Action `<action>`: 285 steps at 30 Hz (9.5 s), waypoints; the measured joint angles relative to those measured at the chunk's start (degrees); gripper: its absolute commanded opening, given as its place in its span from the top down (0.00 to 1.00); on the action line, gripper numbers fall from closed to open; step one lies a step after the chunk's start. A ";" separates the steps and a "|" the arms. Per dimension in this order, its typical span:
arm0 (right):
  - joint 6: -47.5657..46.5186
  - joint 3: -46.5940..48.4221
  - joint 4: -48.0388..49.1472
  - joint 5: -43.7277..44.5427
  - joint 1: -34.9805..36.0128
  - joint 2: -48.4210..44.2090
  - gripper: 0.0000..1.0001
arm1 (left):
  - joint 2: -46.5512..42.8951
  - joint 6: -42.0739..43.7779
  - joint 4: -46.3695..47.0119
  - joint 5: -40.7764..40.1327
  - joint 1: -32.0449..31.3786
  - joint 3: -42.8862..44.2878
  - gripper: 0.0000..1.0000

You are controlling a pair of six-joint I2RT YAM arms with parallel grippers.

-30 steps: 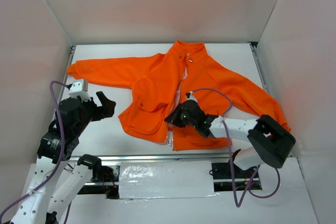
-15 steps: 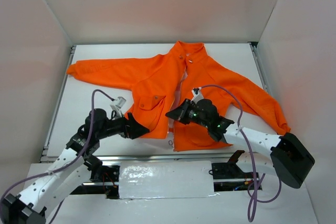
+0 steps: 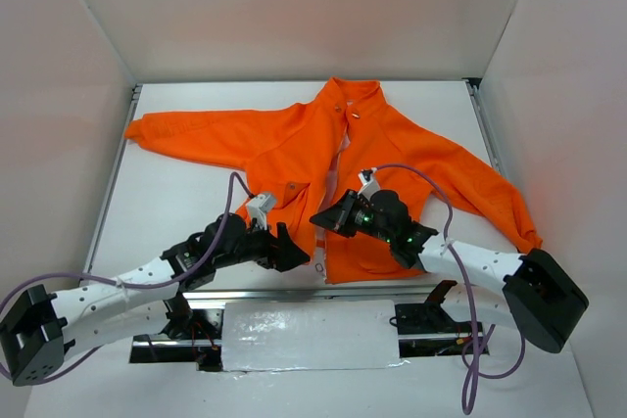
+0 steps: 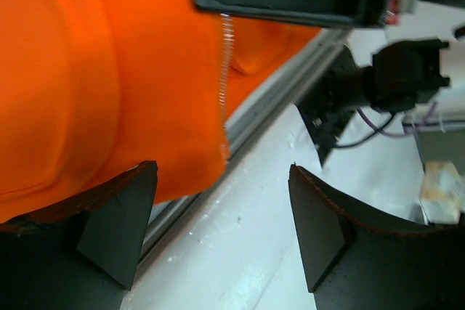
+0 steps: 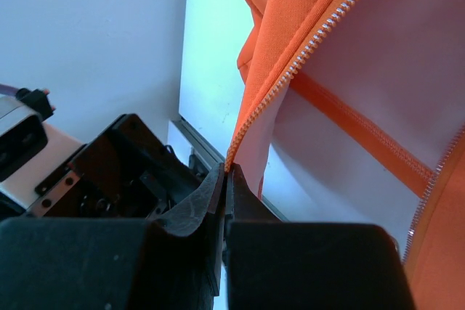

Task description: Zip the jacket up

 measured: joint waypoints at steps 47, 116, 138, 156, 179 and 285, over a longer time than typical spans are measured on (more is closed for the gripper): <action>3.13 -5.53 5.35 0.87 0.17 5.44 0.90 | 4.63 -5.31 5.07 -7.87 -1.42 -1.42 0.03; -2.32 -10.29 16.33 -0.85 6.88 5.70 1.00 | 4.52 -1.66 0.33 -5.09 -1.64 -2.05 0.26; -3.13 -10.27 17.42 -3.08 6.88 7.52 1.00 | 10.80 -0.39 7.34 -2.12 0.39 -2.58 0.48; -3.56 -10.14 15.85 -3.28 6.88 7.30 1.00 | 13.81 -0.13 11.28 1.29 0.81 -4.22 0.63; -5.29 -8.63 6.58 -2.56 5.40 1.64 0.26 | 18.64 -3.61 21.46 4.96 1.84 -6.23 1.00; -32.28 37.13 -36.17 38.45 5.22 10.36 1.00 | 6.73 -15.72 -18.32 -41.05 3.96 16.11 1.00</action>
